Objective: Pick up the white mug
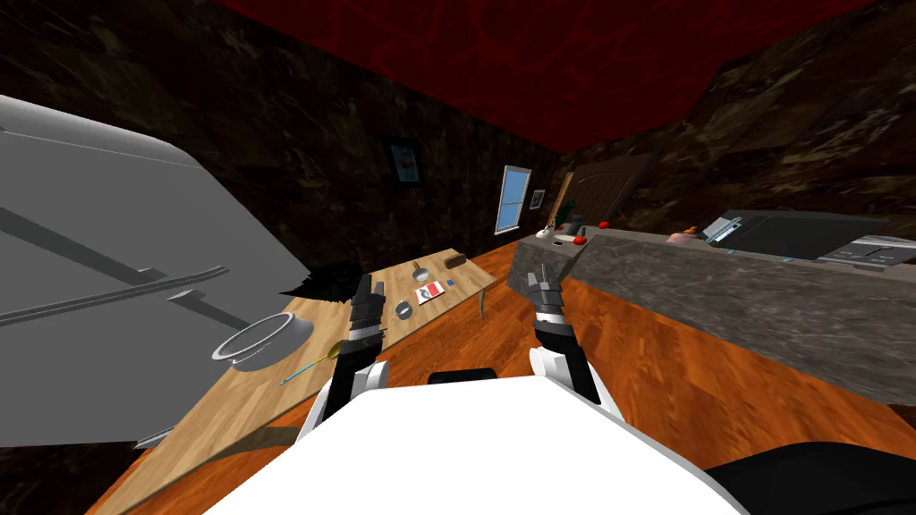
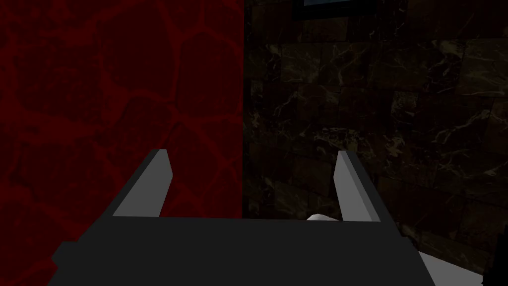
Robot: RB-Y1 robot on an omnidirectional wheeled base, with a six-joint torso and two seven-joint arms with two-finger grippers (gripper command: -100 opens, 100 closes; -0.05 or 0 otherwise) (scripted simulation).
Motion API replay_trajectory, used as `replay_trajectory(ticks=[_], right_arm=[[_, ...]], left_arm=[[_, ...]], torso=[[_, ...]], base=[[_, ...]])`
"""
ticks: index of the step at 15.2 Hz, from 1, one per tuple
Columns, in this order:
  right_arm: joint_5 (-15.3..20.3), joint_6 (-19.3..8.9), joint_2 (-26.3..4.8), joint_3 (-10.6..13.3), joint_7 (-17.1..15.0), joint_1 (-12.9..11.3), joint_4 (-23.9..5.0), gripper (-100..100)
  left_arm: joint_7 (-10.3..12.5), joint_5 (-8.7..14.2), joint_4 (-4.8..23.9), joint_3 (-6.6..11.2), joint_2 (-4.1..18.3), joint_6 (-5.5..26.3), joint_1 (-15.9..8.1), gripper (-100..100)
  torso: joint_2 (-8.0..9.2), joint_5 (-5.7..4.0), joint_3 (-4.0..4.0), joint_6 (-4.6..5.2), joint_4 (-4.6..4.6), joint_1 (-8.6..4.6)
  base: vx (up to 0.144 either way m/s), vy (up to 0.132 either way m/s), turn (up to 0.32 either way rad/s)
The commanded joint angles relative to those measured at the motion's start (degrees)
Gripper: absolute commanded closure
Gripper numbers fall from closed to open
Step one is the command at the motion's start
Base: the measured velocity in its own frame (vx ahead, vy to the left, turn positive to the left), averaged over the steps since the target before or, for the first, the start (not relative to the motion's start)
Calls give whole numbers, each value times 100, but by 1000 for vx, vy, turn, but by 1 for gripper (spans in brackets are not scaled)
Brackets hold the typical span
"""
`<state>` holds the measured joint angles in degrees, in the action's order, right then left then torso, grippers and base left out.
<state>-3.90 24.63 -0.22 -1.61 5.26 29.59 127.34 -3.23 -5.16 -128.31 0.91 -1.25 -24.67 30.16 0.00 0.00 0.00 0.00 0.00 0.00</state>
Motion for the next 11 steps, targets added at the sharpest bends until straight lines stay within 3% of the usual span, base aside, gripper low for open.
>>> replay_trajectory(ticks=[1, 2, 6, 11], right_arm=[[0, 0, 0, 0, 0, 0, 0, 0], [0, 0, 0, 0, 0, 0, 0, 0], [0, 0, 0, 0, 0, 0, 0, 0], [0, 0, 0, 0, 0, 0, 0, 0]], left_arm=[[16, 12, 54, 58, 244, 184, -28, -100], [16, 12, 54, 58, 244, 184, -28, -100], [57, 42, 186, 199, 583, 635, -96, -100], [96, 70, 311, 333, 782, 1063, -160, -100]], torso=[[0, 0, 0, 0, 0, 0], [-1, 0, 0, 1, 0, 1], [-5, 1, -3, 1, -1, 3], [-6, 1, -3, 1, -1, 2]], base=[[4, -1, -64], [6, 0, -59], [10, 1, -69], [11, 1, -74]])
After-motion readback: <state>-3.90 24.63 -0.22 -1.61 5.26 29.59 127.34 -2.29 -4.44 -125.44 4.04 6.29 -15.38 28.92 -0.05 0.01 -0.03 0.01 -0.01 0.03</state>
